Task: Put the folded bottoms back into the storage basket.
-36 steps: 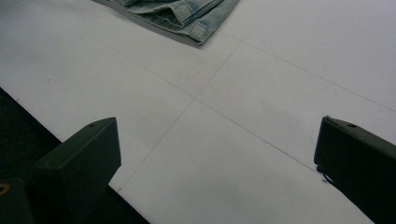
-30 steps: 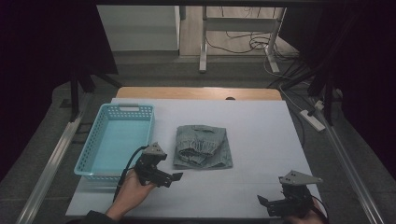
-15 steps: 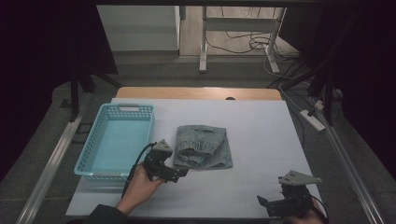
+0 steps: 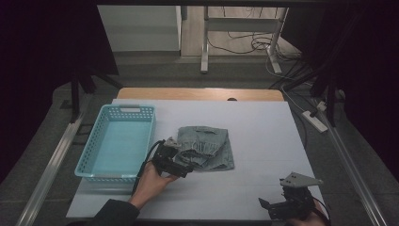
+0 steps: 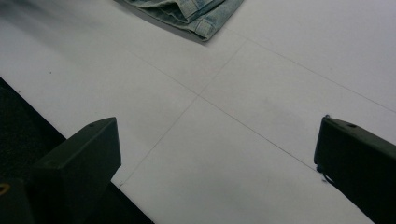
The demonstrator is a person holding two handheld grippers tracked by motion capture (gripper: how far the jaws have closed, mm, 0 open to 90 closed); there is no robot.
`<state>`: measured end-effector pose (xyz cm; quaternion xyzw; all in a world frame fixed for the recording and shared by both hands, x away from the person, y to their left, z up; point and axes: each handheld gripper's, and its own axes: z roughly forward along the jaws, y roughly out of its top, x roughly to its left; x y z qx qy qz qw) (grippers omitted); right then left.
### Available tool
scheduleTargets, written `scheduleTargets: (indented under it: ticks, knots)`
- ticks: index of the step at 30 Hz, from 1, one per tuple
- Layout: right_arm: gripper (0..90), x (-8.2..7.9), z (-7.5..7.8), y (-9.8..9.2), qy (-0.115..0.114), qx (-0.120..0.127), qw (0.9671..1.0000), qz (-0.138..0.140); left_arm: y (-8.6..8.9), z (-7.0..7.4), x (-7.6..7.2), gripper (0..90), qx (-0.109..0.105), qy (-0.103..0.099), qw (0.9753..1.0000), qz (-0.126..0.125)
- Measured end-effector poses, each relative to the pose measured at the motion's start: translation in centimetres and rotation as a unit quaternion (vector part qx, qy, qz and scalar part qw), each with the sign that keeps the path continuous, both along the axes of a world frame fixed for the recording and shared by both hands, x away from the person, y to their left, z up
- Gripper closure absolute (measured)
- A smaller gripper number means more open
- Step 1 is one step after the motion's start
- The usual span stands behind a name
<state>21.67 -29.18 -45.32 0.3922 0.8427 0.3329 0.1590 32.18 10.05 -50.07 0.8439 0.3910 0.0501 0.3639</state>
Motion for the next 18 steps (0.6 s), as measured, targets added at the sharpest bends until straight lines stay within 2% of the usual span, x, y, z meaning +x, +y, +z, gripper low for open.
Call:
scheduleTargets:
  ticks: [7, 9, 12, 13, 18]
  knots:
    - [0.7, 0.0, 0.0, 0.1, 0.001, -0.004, 1.0, 0.003, 0.0, -0.5, 1.2, 1.4, -0.008, 0.012, 0.9997, 0.022]
    - [0.7, 0.0, 0.0, 0.1, 0.002, -0.005, 1.0, 0.003, 0.2, -0.7, 1.7, 2.2, -0.012, 0.017, 0.999, 0.039]
    - [0.7, 0.0, 0.0, 0.1, 0.002, -0.005, 1.0, 0.004, 0.2, -0.9, 2.0, 3.9, -0.008, 0.022, 0.9985, 0.05]
    - [0.7, 0.0, 0.0, 0.1, 0.001, -0.005, 1.0, 0.004, 0.3, -1.1, 2.2, 4.7, -0.001, 0.024, 0.9976, 0.065]
    - [0.7, 0.0, 0.0, 0.1, 0.001, -0.006, 1.0, 0.005, 0.5, -1.4, 2.8, 8.9, 0.002, 0.039, 0.9961, 0.079]
